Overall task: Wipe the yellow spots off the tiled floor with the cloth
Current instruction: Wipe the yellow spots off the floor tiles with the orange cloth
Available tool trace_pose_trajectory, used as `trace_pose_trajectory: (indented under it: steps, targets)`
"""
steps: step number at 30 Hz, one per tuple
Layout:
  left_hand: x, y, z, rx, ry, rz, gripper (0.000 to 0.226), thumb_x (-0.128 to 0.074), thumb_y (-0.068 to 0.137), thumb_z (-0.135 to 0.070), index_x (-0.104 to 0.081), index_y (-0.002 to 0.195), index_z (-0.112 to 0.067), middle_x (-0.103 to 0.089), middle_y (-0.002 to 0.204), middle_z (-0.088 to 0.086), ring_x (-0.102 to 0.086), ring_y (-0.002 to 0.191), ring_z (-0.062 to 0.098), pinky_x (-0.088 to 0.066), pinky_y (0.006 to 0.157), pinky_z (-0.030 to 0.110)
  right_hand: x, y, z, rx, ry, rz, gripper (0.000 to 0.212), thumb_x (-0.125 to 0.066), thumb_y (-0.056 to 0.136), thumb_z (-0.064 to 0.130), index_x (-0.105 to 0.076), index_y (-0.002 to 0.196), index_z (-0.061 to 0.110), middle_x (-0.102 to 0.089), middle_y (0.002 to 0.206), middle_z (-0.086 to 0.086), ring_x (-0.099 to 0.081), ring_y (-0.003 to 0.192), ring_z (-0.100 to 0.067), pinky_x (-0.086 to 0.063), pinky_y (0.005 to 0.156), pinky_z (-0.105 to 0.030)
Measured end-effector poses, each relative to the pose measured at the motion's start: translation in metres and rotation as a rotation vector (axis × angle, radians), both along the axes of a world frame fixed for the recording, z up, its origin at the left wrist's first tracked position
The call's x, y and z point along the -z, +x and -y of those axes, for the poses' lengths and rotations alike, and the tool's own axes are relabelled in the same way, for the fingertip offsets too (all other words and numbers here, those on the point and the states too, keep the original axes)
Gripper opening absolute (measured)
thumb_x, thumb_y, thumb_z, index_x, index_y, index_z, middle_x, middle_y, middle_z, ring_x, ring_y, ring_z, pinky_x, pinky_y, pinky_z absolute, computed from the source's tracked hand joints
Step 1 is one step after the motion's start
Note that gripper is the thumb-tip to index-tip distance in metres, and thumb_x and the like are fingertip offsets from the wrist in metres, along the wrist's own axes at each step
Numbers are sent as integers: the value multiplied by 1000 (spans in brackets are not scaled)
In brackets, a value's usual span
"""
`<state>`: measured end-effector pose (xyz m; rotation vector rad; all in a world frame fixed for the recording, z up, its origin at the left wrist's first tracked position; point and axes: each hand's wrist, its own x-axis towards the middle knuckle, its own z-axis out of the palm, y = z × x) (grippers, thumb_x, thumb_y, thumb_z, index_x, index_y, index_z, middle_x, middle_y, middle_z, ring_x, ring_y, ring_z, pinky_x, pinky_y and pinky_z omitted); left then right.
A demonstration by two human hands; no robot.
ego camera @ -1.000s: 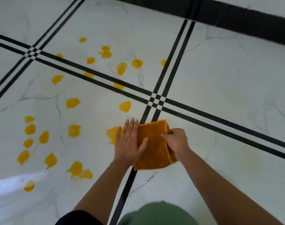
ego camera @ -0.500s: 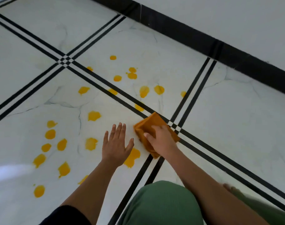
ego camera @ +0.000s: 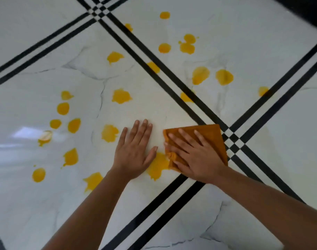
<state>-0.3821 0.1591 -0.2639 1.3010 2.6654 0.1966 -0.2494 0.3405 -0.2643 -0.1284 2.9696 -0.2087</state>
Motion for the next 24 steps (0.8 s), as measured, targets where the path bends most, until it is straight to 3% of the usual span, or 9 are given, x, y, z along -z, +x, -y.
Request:
trace_pose_trajectory:
  steps: [3,5,8,10,14,19,20,22,24]
  targets:
    - [2,3,15,-38,7,-52,69,-12,94,-54,-33,143,-10,-33,149,8,-25,138,24,-14,111,43,0,-43,-2,270,15,-36,56,-21,94,49,-22,146,30,-28,153,2,-23,142,-25,-15,112,-50]
    - [1,8,24,-96,11,-63,69,-12,94,-54,-31,144,-10,-32,149,8,-23,139,22,-13,112,43,-3,-60,12,330,12,-39,57,-18,94,49,-21,147,28,-27,154,0,-21,142,-26,-13,113,-50]
    - [2,26,44,-159,15,-72,69,-11,94,-54,-29,144,-11,-30,150,7,-21,140,21,-11,113,42,-3,-18,28,-40,15,22,59,-12,96,49,-17,148,21,-30,152,0,-21,142,-24,-13,111,-48]
    - [3,40,57,-243,17,-57,69,-10,93,-55,-26,145,-12,-26,151,6,-19,140,20,-12,113,42,-5,-10,18,-113,33,11,61,-6,96,50,-16,148,18,-31,151,0,-21,142,-22,-11,112,-44]
    - [1,64,69,-316,-6,-20,71,-8,93,-55,-27,145,-11,-28,151,7,-19,140,20,-11,112,42,-9,-54,44,259,33,55,65,-2,90,50,-3,149,24,-4,158,0,-2,145,-20,-1,115,-44]
    - [8,76,90,-345,-26,-24,69,-15,93,-53,-28,145,-11,-27,151,6,-16,141,19,-4,113,40,-12,-2,53,-250,57,67,58,-9,96,49,-15,147,24,-22,154,1,-20,142,-21,-11,111,-44]
    - [8,79,92,-352,-27,-33,68,-20,92,-52,-28,145,-10,-28,151,7,-17,141,20,-3,113,40,-13,-10,42,-217,83,71,59,-5,95,51,-8,147,25,-18,156,2,-16,143,-20,-8,112,-44]
    - [7,80,91,-340,-27,-51,68,-27,90,-49,-30,144,-9,-30,150,8,-22,140,23,-2,113,39,-14,-42,35,74,56,86,59,-4,94,52,3,147,28,-4,158,5,-2,145,-18,-1,115,-44]
    - [6,78,92,-328,-30,-40,67,-27,90,-49,-30,144,-9,-31,150,8,-24,139,25,-1,112,39,-15,-58,53,181,52,106,59,-9,95,50,3,148,28,3,158,4,4,145,-20,2,115,-45]
